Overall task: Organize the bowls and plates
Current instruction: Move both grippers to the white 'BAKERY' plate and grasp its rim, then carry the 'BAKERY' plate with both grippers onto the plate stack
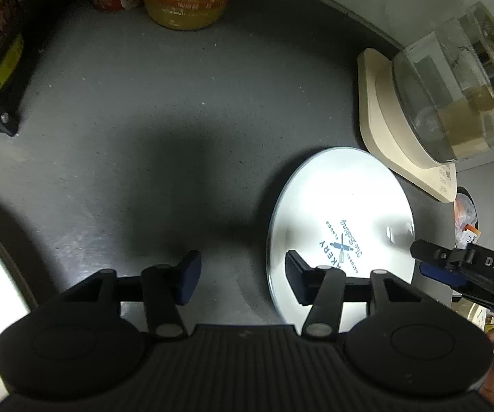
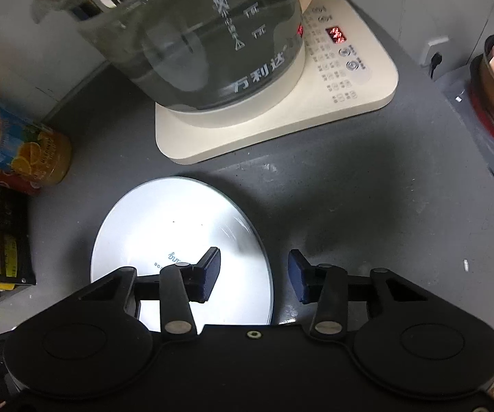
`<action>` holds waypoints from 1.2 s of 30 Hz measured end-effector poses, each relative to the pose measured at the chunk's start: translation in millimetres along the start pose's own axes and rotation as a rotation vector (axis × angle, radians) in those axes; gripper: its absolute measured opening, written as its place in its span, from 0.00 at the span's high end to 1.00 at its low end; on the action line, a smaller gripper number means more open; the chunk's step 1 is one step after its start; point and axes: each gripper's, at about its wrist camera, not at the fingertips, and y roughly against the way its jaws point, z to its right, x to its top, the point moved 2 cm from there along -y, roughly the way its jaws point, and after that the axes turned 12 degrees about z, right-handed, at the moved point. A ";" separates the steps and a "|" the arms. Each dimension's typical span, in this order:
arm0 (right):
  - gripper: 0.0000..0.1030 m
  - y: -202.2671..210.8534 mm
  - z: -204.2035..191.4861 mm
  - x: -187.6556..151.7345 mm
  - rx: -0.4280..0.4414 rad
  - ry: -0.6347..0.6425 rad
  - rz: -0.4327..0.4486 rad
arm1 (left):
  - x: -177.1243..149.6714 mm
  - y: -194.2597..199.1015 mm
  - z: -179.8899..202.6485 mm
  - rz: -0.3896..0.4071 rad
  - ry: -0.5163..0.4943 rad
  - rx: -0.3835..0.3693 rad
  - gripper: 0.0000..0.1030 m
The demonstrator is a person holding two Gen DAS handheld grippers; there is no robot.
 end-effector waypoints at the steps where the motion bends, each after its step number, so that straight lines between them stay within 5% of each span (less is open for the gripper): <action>1: 0.59 -2.3 0.7 0.5 0.001 -0.002 -0.007 | 0.3 -2.5 0.0 -0.006 0.003 0.000 0.55; 22: 0.78 -37.0 -3.8 6.4 0.020 0.061 -0.129 | -2.6 -21.2 8.4 -0.053 0.049 -0.032 0.82; 36: 0.88 -14.0 -19.4 1.5 0.089 0.137 -0.029 | 1.0 -6.8 3.5 -0.007 0.050 -0.062 0.91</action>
